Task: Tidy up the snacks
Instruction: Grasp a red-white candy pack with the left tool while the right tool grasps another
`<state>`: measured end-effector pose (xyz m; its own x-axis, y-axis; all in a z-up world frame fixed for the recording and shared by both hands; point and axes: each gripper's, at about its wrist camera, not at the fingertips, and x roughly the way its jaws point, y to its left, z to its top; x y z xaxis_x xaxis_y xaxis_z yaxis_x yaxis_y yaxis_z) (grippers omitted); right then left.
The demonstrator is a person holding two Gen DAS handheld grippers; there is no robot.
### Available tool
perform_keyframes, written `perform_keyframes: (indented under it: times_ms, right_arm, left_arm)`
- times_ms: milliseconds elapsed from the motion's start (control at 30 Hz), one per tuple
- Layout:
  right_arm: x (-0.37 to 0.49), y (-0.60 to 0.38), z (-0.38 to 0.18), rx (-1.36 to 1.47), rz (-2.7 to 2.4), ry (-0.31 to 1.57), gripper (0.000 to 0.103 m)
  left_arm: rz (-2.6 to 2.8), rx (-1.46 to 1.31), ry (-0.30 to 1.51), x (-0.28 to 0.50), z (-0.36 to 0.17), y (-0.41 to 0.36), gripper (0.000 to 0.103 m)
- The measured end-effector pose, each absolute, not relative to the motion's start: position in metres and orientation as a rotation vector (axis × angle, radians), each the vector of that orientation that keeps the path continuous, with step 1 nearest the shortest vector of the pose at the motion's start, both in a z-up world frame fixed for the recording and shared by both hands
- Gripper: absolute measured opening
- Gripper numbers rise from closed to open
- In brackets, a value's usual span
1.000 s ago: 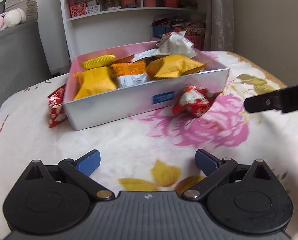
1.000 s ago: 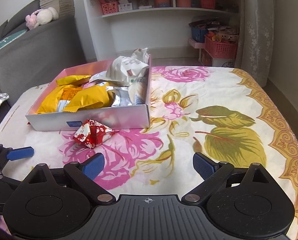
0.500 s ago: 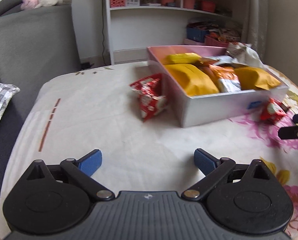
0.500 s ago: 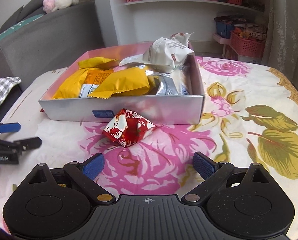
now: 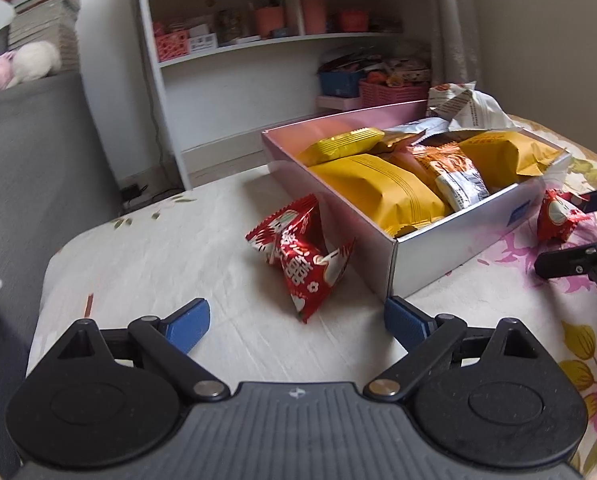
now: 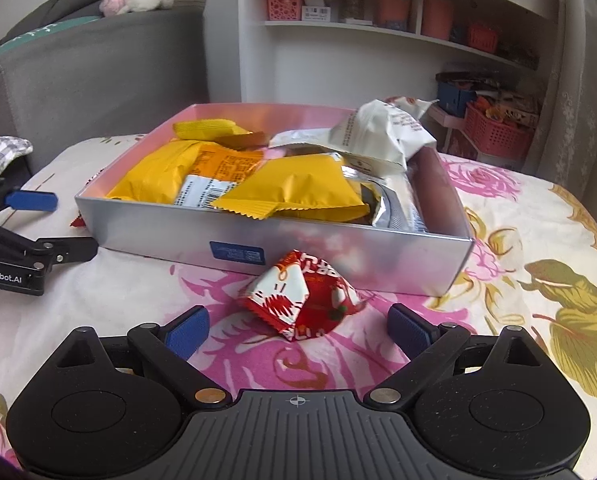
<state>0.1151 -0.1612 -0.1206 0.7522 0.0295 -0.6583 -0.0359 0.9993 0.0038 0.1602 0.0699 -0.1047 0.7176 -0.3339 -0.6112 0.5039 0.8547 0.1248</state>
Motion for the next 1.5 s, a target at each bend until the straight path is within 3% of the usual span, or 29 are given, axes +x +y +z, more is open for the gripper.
perform_keyframes:
  times_ms: [333,733,900,967,1033,1100,1267,1333,1500]
  right_arm:
    - [0.116,-0.157,-0.119,-0.016,0.057,0.708,0.092]
    - [0.119,-0.161,-0.116,-0.005,0.036,0.696,0.073]
    - [0.120,-0.162,-0.115,-0.001,0.032,0.695,0.071]
    - [0.120,-0.162,-0.115,-0.002,0.034,0.694,0.070]
    - [0.119,-0.162,-0.115,-0.002,0.037,0.693,0.069]
    - [0.119,-0.161,-0.114,0.001,0.039,0.692,0.068]
    - [0.118,-0.160,-0.111,0.006,0.049,0.689,0.062]
    - [0.117,-0.159,-0.110,0.002,0.052,0.690,0.052]
    - [0.112,-0.163,-0.106,0.001,0.062,0.687,0.048]
  left_arm:
    - [-0.671,0.304,0.660,0.176,-0.102,0.082,0.069]
    - [-0.617,0.286,0.646,0.186,-0.100,0.089,0.067]
    - [-0.604,0.289,0.615,0.186,-0.099,0.078,0.064]
    - [-0.601,0.300,0.608,0.185,-0.100,0.073,0.055]
    - [-0.605,0.313,0.609,0.185,-0.101,0.071,0.037]
    - [-0.602,0.317,0.608,0.183,-0.101,0.068,0.029]
    - [-0.577,0.327,0.599,0.178,-0.102,0.068,0.027]
    - [-0.571,0.308,0.607,0.175,-0.101,0.070,0.026]
    - [-0.538,0.270,0.625,0.167,-0.098,0.076,0.026]
